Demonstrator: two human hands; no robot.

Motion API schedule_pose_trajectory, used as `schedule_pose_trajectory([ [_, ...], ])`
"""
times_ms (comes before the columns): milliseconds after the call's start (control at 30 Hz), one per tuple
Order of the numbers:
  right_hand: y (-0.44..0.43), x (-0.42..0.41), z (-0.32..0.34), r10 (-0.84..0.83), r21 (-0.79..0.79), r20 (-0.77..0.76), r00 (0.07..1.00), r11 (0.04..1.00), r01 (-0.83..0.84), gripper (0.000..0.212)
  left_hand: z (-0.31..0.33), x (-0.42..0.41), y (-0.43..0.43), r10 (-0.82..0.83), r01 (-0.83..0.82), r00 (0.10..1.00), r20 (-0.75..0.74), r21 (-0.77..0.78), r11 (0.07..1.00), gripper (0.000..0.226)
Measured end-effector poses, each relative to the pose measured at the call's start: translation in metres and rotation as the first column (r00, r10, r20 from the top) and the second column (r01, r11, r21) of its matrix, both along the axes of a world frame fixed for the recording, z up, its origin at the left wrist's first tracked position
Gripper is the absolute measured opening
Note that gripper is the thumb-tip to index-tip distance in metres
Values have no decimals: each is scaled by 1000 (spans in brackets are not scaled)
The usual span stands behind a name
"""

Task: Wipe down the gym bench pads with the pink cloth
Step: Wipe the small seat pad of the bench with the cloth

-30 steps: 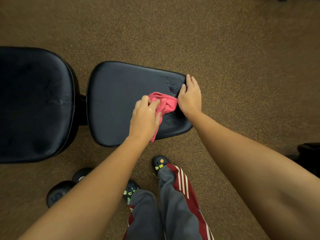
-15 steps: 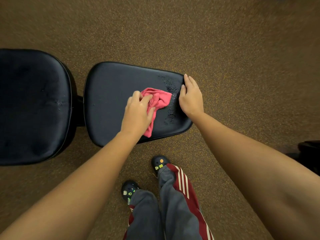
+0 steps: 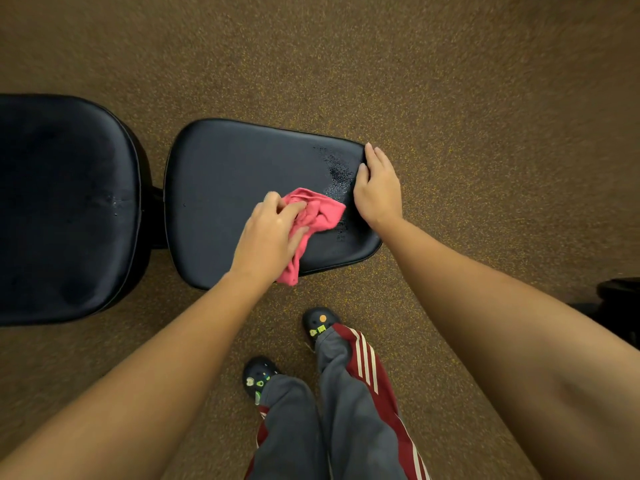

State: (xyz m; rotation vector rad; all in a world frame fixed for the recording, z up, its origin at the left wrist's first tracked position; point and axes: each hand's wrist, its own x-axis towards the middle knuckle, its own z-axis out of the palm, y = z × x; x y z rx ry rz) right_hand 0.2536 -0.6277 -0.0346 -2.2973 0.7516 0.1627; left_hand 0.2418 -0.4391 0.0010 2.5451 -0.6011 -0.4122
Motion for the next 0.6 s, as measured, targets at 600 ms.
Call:
schedule_pose_trajectory([
  [600,-6,0,2,17,38,6,1000,999,-17,45,-5,-14,9,51,-68,988,147,109,992,30],
])
